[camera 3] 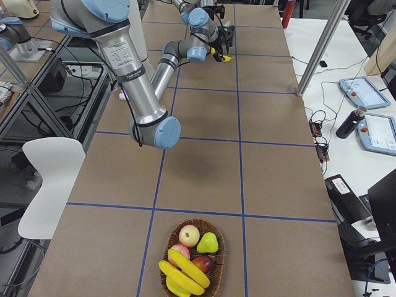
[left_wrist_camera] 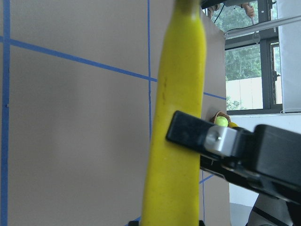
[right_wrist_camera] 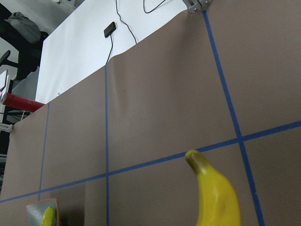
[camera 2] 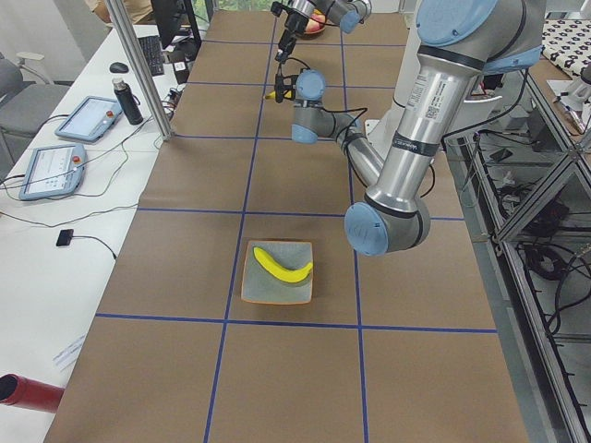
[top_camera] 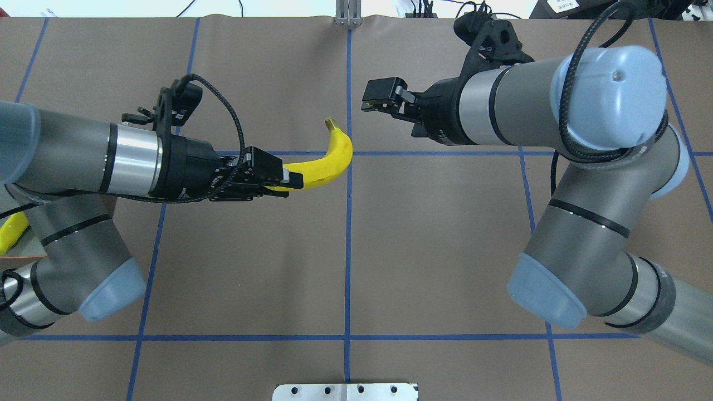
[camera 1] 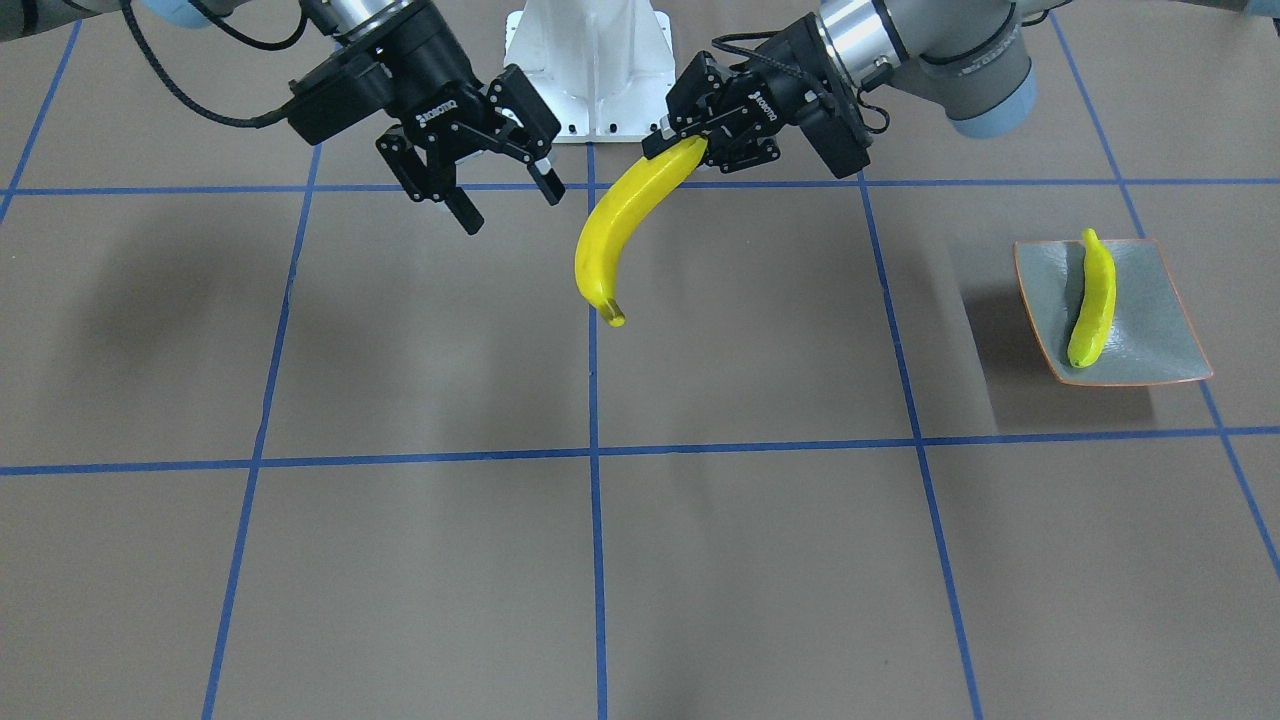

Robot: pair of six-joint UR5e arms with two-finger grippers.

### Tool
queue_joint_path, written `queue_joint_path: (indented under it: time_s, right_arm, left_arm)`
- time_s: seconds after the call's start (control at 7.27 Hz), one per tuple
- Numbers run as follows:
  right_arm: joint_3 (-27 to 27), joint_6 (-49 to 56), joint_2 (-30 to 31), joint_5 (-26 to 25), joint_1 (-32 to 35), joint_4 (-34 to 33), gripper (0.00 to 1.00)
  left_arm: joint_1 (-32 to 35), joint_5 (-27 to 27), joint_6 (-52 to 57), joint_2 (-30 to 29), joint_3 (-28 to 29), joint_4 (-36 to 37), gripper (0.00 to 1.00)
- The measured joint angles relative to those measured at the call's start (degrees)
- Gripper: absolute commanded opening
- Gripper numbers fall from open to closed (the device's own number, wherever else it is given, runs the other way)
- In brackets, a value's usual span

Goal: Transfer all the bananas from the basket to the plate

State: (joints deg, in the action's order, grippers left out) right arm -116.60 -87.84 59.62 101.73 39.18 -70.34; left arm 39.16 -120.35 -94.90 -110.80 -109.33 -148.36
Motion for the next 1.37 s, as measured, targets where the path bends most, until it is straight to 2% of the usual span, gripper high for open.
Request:
queue_joint_path:
  time_s: [0.27,0.55,0.82,1.1,1.37]
  right_arm:
    - [0.1,2.01,2.38,4.84,5.51,-0.03,1.0]
    - [0.49,6.29,6.0,6.66,9.1,-0.24,1.0]
    - [0.57,12.28,10.73,9.04,12.72,-0.25,1.0]
    - [0.59,20.52,15.92,13.29,17.82,-0.12,1.0]
    - [0.73,29.51,21.11,16.81,22.73,0.2,1.0]
  left_arm:
    - [4.13,-2.08,2.58,7.82,-4.48,-0.14,0.0]
    - [9.6,-3.97,4.62,16.24,-7.24,-1.17,0.0]
    - [14.41,-4.42,9.13,27.53,-7.25,-7.44,0.0]
    - [19.04,-4.68,18.59,37.62,-3.98,-13.76,0.0]
    - [23.69,-5.38,26.55,40.52,6.26,-22.44,0.0]
